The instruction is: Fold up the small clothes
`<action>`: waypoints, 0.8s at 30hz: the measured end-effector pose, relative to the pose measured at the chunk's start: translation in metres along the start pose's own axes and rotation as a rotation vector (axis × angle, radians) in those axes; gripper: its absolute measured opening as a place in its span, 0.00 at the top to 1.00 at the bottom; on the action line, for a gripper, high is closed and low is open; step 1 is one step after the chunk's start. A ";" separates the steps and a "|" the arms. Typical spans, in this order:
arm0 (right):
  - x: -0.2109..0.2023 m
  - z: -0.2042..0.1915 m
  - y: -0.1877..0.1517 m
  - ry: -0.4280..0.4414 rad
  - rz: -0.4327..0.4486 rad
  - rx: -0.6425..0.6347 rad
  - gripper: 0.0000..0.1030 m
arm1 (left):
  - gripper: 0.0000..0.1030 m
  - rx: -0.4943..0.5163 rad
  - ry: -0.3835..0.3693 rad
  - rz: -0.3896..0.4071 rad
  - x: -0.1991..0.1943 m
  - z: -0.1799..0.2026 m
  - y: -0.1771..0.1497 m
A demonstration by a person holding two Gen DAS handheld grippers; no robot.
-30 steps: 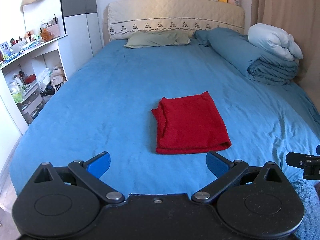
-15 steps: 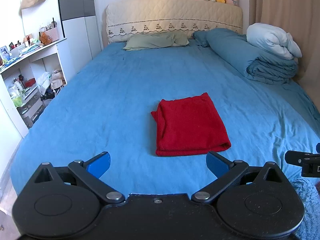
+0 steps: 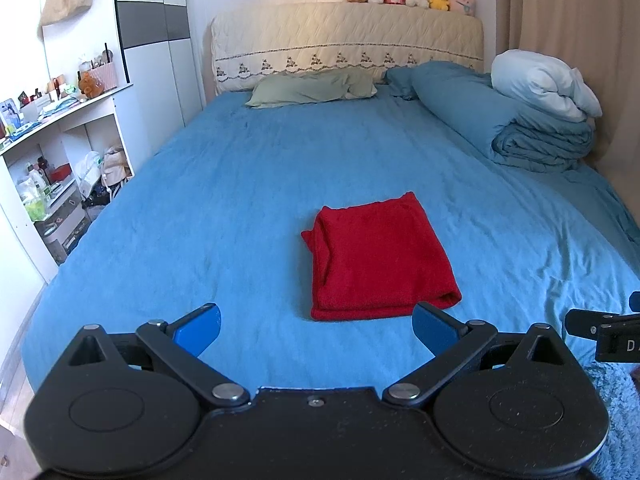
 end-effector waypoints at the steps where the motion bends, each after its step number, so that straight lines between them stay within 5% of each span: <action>1: 0.000 0.000 0.000 0.000 0.000 -0.001 0.00 | 0.00 0.001 0.001 0.001 0.000 0.000 0.000; 24: 0.002 -0.001 -0.002 0.000 0.006 -0.007 0.00 | 0.00 0.009 0.009 0.010 -0.003 0.002 0.003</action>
Point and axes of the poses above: each gripper's, at about its wrist camera, not at the fingertips, and x roughly the way its jaws point, z to its right, y to its top, the point moved 6 cm from there along x, roughly the way its jaws point, and after that the axes turned 11 degrees about -y, right-handed, at the moved point
